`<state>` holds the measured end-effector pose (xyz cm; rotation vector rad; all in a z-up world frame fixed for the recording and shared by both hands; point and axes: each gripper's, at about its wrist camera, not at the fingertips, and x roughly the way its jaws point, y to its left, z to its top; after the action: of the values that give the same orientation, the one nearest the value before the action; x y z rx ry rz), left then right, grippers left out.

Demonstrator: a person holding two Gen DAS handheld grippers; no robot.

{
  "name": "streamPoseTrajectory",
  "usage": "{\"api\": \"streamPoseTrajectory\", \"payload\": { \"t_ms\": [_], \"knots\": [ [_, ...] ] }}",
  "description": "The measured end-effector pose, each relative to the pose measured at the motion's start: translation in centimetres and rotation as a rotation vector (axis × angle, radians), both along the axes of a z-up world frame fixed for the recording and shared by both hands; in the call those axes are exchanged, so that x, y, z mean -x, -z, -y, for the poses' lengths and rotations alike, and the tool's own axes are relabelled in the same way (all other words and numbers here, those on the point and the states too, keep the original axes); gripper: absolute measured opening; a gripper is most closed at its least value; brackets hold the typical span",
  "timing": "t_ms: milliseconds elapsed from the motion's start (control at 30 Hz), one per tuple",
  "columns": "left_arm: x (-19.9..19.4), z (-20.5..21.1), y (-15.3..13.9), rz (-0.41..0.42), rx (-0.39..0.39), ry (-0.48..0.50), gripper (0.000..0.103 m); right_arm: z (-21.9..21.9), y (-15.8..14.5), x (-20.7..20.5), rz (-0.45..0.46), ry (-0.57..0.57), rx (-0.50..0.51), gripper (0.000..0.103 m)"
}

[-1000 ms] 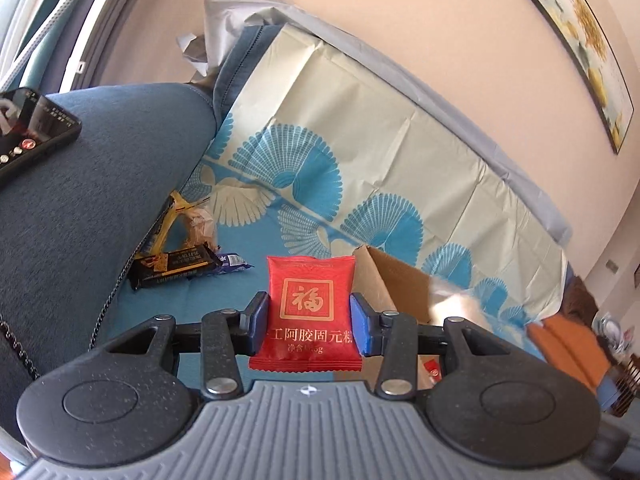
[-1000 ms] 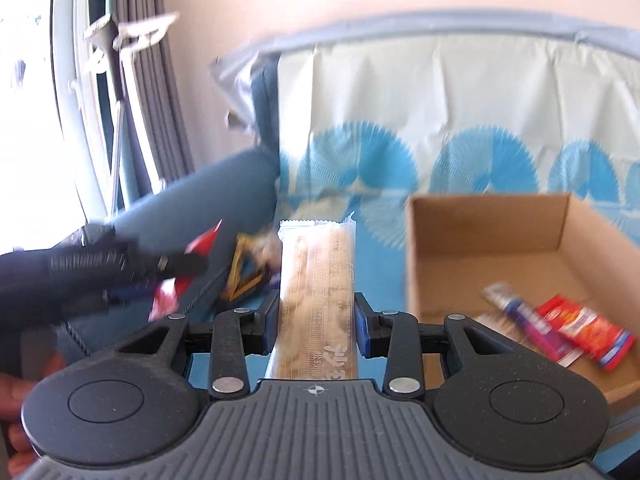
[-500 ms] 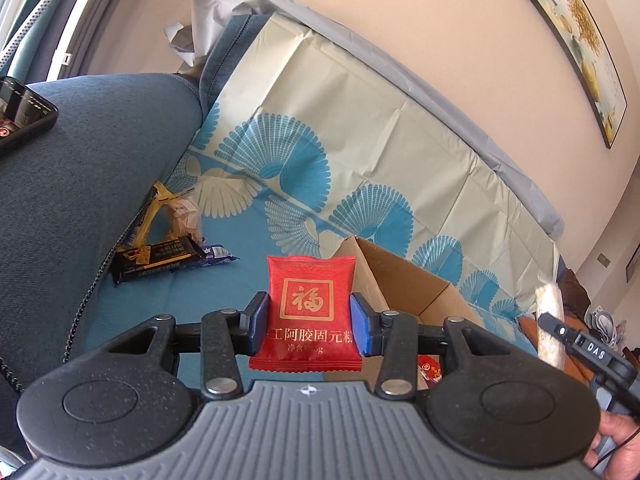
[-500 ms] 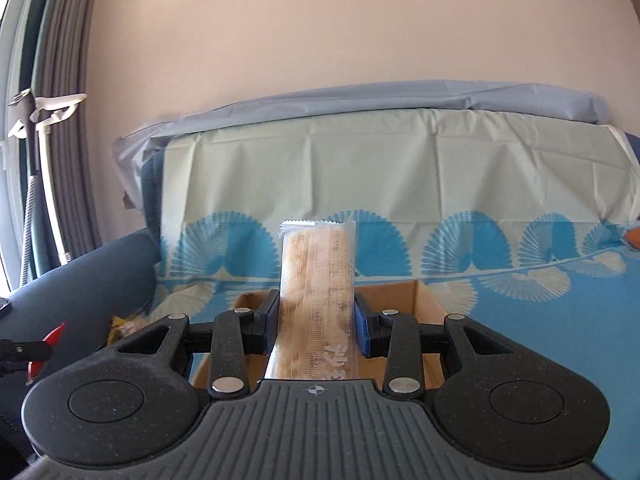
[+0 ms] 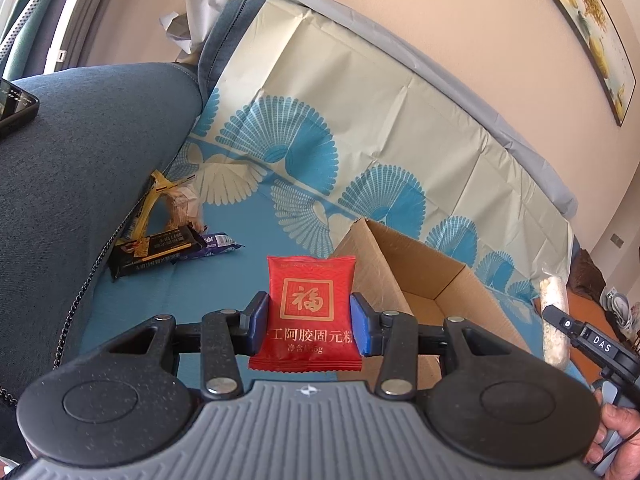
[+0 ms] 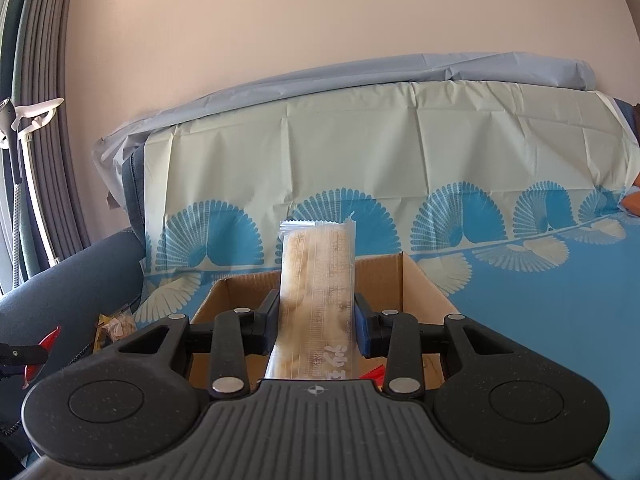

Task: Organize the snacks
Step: 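Carry the rice bar with the right tool while the left tool carries the red packet to the box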

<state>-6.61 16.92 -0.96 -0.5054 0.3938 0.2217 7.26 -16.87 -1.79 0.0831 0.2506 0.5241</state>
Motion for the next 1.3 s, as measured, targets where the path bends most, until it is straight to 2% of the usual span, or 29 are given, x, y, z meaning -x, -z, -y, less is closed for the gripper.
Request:
{"api": "streamPoseTrajectory", "payload": {
  "t_ms": [1300],
  "knots": [
    [-1.4,1.9,0.4,-0.079,-0.113,0.048,0.048,0.5,-0.3,0.0,0.006,-0.025,-0.009,0.038]
  ]
}}
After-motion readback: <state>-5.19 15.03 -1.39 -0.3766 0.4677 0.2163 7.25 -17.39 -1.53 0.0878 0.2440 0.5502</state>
